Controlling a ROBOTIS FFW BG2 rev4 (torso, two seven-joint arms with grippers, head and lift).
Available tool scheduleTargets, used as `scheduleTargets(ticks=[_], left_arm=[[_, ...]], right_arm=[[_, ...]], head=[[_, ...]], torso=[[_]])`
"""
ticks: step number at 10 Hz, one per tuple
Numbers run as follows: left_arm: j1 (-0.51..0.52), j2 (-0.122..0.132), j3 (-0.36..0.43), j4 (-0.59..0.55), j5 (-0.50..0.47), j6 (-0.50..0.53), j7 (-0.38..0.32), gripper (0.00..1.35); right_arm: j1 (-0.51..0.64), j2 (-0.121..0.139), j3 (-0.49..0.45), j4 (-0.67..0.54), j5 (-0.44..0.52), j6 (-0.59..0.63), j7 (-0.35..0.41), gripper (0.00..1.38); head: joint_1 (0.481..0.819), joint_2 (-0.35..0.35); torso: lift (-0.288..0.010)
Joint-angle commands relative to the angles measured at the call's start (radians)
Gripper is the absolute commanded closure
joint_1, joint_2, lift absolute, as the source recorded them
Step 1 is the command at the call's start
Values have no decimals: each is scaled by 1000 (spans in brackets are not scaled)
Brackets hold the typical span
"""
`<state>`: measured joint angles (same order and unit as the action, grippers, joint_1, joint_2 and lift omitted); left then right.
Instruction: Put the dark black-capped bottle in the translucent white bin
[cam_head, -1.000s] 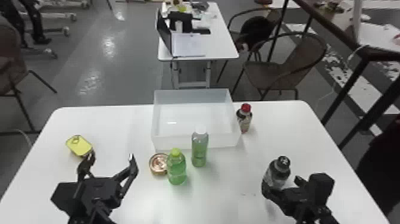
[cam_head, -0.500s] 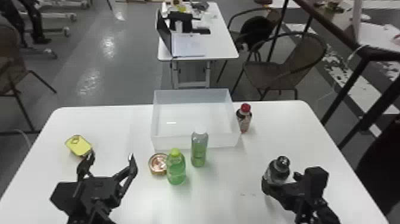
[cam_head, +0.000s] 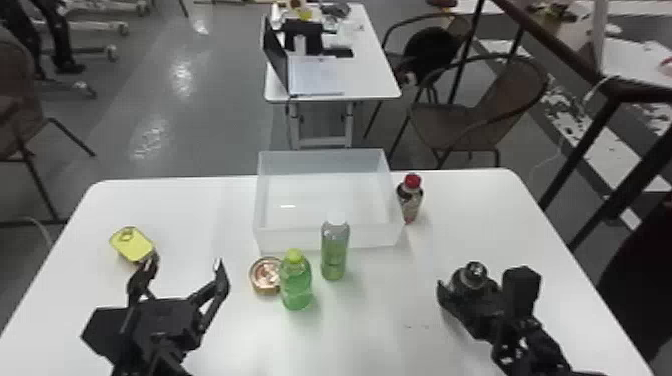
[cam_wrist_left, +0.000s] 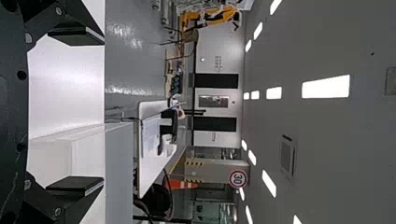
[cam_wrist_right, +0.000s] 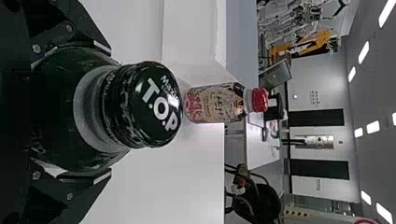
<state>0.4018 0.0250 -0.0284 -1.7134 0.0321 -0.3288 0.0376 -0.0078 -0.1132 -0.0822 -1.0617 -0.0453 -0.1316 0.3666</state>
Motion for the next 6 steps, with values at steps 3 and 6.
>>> scheduleTargets(ticks=[3, 6], left_arm=[[2, 0, 1, 0, 0, -4, -1, 229], [3, 0, 1, 0, 0, -4, -1, 229]], right_arm=[[-15, 7, -1, 12, 1, -3, 0, 611], [51, 20, -1, -199, -36, 86, -1, 611]], head=[[695, -35], [695, -28]], torso=[[-14], [-14]])
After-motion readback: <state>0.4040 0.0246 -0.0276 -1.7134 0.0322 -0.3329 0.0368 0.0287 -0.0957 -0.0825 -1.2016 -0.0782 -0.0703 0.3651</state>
